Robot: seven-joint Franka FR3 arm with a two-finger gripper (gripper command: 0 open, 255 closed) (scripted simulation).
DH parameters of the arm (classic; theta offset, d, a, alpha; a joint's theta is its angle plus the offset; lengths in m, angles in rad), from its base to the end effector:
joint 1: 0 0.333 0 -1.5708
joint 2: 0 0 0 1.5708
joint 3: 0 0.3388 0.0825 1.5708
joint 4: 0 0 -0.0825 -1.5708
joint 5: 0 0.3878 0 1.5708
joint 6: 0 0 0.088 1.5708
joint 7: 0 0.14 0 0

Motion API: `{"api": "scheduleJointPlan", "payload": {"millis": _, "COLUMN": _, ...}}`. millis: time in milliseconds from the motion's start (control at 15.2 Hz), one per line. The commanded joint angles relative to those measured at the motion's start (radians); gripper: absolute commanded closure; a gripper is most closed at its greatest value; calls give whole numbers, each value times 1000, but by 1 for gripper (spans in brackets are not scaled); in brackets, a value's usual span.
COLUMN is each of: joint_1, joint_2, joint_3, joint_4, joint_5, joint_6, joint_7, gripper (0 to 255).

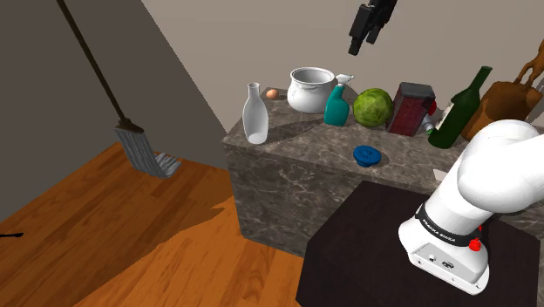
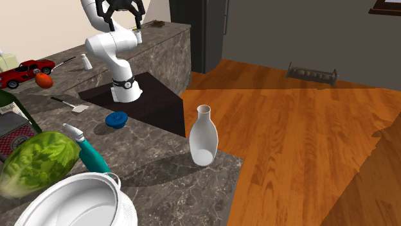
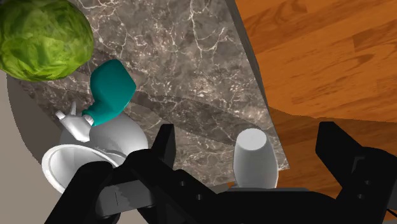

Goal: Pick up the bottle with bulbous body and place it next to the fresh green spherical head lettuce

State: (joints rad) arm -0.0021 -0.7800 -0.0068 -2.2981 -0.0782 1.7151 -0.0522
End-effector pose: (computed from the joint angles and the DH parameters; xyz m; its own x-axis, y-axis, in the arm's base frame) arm 0.3169 -0.0134 0.6150 0.9800 0.0555 0.1912 0.0402 -0.9957 0.0833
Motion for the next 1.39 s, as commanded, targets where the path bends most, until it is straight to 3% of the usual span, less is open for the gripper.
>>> {"api": "scheduleJointPlan", "payload": {"millis": 0, "joint_1": 0, "joint_2": 0, "joint_3": 0, "joint_4": 0, "joint_5": 0, "joint_6": 0, "joint_7": 0, "gripper": 0}}
{"api": "scheduleJointPlan", "payload": {"millis": 660, "joint_1": 12, "joint_2": 332, "joint_3": 23, "joint_4": 79, "joint_5": 32, "joint_6": 251, "joint_7": 60, "gripper": 0}}
{"api": "scheduleJointPlan", "payload": {"millis": 1320, "joint_1": 23, "joint_2": 700, "joint_3": 42, "joint_4": 291, "joint_5": 49, "joint_6": 406, "joint_7": 107, "gripper": 0}}
